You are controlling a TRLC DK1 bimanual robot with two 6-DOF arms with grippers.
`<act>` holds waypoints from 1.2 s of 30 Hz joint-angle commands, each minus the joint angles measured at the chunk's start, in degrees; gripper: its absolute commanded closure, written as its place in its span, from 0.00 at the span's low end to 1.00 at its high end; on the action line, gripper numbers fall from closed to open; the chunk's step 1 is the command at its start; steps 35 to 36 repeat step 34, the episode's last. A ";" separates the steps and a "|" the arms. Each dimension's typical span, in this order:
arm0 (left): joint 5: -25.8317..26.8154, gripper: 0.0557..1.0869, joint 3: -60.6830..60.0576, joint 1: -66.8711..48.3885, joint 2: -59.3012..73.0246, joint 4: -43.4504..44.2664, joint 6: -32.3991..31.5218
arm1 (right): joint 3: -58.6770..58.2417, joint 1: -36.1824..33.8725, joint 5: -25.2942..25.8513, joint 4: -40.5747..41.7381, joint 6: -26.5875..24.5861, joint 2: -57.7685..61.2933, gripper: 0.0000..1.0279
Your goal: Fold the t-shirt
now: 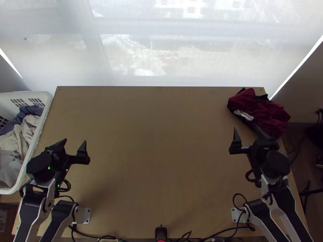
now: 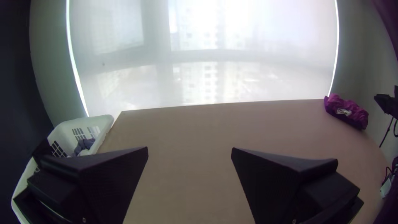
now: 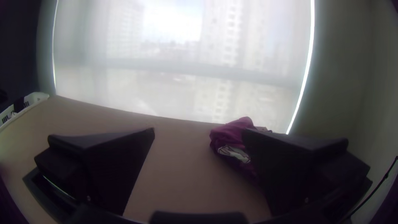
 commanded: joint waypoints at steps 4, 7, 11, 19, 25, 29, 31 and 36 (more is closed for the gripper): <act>0.31 0.05 -16.70 4.07 -21.54 6.16 -0.55 | -16.13 4.11 3.00 -8.44 3.05 -29.47 0.05; 0.84 0.05 -16.70 3.45 -22.24 6.34 -0.90 | -17.53 4.55 3.00 -8.62 4.02 -30.09 0.05; 0.93 0.05 -17.93 3.80 -22.24 7.74 -0.99 | -17.97 4.03 3.00 -12.40 4.10 -30.09 0.05; 1.63 0.05 -23.46 6.09 -18.37 9.06 -1.61 | -17.97 3.76 3.00 -12.31 4.45 -30.09 0.05; 1.63 0.05 -23.46 6.18 -22.06 9.06 -1.61 | -17.97 3.76 3.00 -12.31 4.45 -30.09 0.05; 1.63 0.05 -23.46 6.18 -22.15 9.06 -1.61 | -17.97 3.76 3.00 -12.31 4.45 -30.09 0.05; 1.63 0.05 -23.46 6.18 -22.15 9.06 -1.61 | -17.97 3.76 3.00 -12.31 4.45 -30.09 0.05; 1.63 0.05 -23.46 6.18 -22.15 9.06 -1.61 | -17.97 3.76 3.00 -12.31 4.45 -30.09 0.05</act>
